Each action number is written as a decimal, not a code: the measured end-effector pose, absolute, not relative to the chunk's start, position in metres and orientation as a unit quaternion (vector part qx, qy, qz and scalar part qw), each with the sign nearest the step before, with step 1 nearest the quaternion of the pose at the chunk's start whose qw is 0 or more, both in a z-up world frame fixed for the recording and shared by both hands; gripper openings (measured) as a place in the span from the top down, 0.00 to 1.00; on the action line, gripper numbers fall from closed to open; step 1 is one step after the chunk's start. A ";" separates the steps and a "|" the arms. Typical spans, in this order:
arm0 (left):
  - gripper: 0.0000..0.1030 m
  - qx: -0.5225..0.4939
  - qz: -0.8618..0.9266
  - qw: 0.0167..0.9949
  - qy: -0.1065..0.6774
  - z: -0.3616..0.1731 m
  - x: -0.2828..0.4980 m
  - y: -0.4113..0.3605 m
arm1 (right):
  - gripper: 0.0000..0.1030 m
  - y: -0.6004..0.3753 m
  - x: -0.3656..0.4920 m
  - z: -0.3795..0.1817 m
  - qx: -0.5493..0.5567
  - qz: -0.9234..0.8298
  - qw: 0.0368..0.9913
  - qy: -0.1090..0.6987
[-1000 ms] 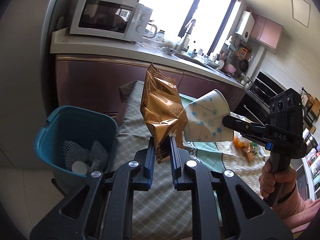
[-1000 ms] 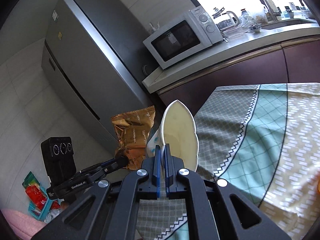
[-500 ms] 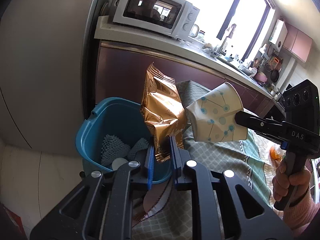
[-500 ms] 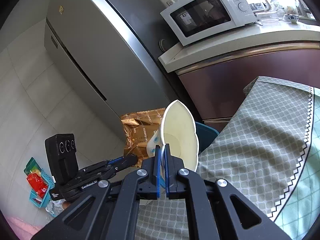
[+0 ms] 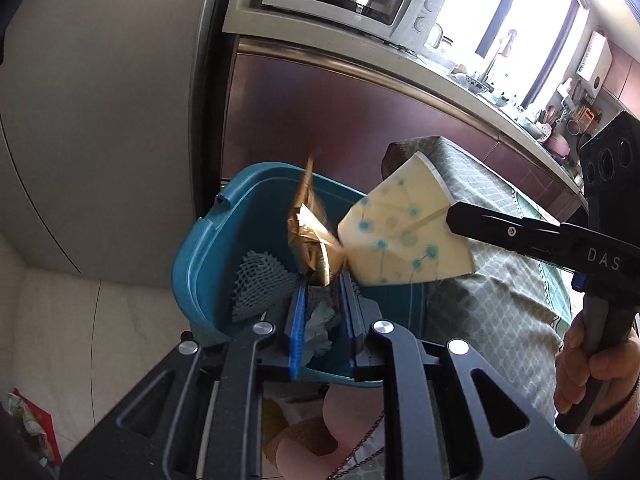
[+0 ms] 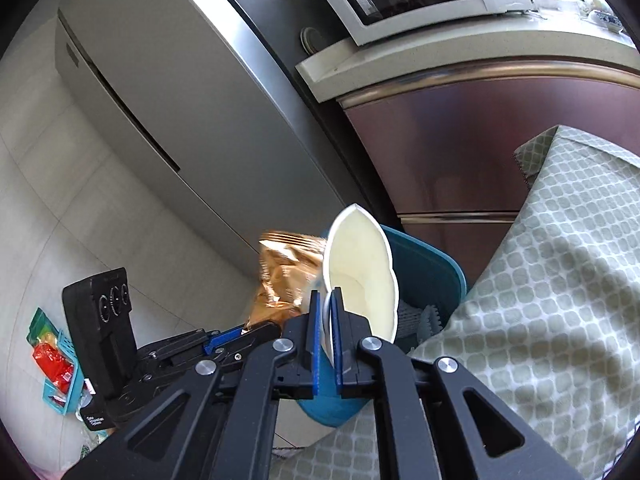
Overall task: Collect trash
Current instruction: 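Carry wrapper and cup to the teal bin and open both tools, then move both open tools back toward the table, then grasp the gold foil wrapper with the left tool while the right tool grasps the clear plastic wrapper, then carry both wrappers over the teal bin and open both tools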
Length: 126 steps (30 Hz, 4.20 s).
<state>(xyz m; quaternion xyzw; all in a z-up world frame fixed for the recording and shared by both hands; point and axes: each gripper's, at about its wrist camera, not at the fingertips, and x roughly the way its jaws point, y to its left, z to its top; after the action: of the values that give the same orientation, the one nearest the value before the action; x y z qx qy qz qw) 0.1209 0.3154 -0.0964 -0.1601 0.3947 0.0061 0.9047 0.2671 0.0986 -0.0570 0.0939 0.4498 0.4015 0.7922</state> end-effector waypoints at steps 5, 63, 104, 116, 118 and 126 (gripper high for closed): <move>0.85 -0.157 0.015 0.897 0.414 -0.114 0.136 0.315 | 0.78 0.102 0.269 -0.065 0.092 0.390 0.795 0.456; 0.66 -0.004 -0.426 0.805 0.413 -0.079 0.099 -0.138 | 0.42 -0.364 0.083 -0.062 0.245 0.022 0.914 0.321; 0.96 -0.026 -0.442 0.785 0.432 -0.078 0.103 -0.159 | 0.65 -0.371 0.073 -0.059 0.277 0.073 0.903 0.320; 0.97 -0.042 -0.448 0.803 0.391 -0.051 0.073 -0.098 | 0.65 -0.322 0.079 -0.034 0.241 0.127 0.911 0.310; 0.97 -0.050 -0.446 0.806 0.386 -0.047 0.069 -0.085 | 0.65 -0.311 0.082 -0.032 0.234 0.140 0.911 0.311; 0.97 -0.076 -0.412 0.831 0.366 -0.030 0.060 -0.029 | 0.65 -0.258 0.099 -0.023 0.210 0.197 0.903 0.320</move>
<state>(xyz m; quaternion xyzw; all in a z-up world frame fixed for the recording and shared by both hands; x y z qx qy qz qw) 0.0595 -0.0289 -0.0302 -0.0757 0.3658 -0.4123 0.8309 0.0990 -0.2576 -0.0232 0.2098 0.3200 0.1970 0.9027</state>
